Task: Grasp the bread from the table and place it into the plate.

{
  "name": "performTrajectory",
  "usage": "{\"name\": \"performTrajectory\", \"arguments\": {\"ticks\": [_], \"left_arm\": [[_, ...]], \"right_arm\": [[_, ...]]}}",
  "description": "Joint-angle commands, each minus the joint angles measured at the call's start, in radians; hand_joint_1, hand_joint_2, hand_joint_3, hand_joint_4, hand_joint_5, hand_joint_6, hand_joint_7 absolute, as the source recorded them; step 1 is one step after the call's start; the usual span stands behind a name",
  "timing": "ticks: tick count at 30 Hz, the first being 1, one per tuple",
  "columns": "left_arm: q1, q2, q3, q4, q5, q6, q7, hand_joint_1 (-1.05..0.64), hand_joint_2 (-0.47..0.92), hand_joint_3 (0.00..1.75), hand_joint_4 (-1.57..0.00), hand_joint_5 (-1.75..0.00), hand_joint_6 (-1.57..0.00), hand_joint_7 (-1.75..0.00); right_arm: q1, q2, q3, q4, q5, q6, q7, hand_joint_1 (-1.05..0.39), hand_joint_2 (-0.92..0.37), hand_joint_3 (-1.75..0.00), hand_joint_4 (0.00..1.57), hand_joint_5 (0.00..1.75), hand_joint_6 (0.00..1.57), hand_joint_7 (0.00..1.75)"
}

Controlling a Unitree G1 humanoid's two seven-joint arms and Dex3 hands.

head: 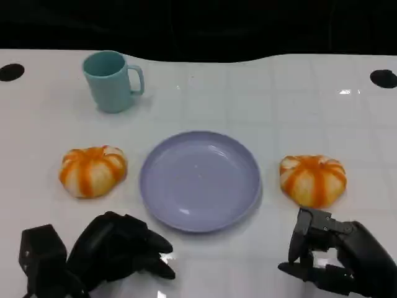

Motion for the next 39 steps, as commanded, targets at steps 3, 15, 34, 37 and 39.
{"name": "performTrajectory", "arguments": {"ticks": [3,15,34,37,39], "left_arm": [[-0.002,0.018,0.006,-0.001,-0.002,0.002,0.002,-1.05,0.80,0.00,-1.56,-0.23,-1.55,0.00],[-0.005,0.016,0.006,0.004,-0.002,-0.001,0.003,-1.05,0.80,0.00,-1.56,-0.23,-1.55,0.00],[-0.007,0.014,0.006,0.006,-0.001,-0.003,0.004,-1.05,0.81,0.00,-1.56,-0.24,-1.55,0.00],[-0.007,0.015,0.007,0.002,-0.007,0.012,-0.002,-1.05,0.80,0.00,-1.56,-0.24,-1.55,0.00],[-0.006,0.014,0.007,0.000,-0.009,0.017,-0.003,-1.05,0.80,0.00,-1.56,-0.24,-1.55,0.00]], "right_arm": [[-0.004,-0.019,-0.011,0.004,0.005,-0.002,-0.002,-0.31,-0.92,-0.06,0.79,1.75,0.61,1.75],[-0.033,-0.053,-0.027,-0.058,-0.023,0.049,-0.012,-0.44,-0.92,-0.08,0.61,1.74,0.51,1.54],[-0.091,-0.153,-0.064,-0.136,-0.121,0.067,-0.046,-0.51,-0.92,-0.06,0.33,0.79,0.55,0.14],[-0.106,-0.187,-0.071,-0.135,-0.201,0.047,-0.083,-0.55,-0.92,-0.07,0.32,0.65,0.52,0.06],[-0.112,-0.206,-0.072,-0.140,-0.254,0.046,-0.109,-0.56,-0.92,-0.08,0.32,0.60,0.51,0.04]]}}
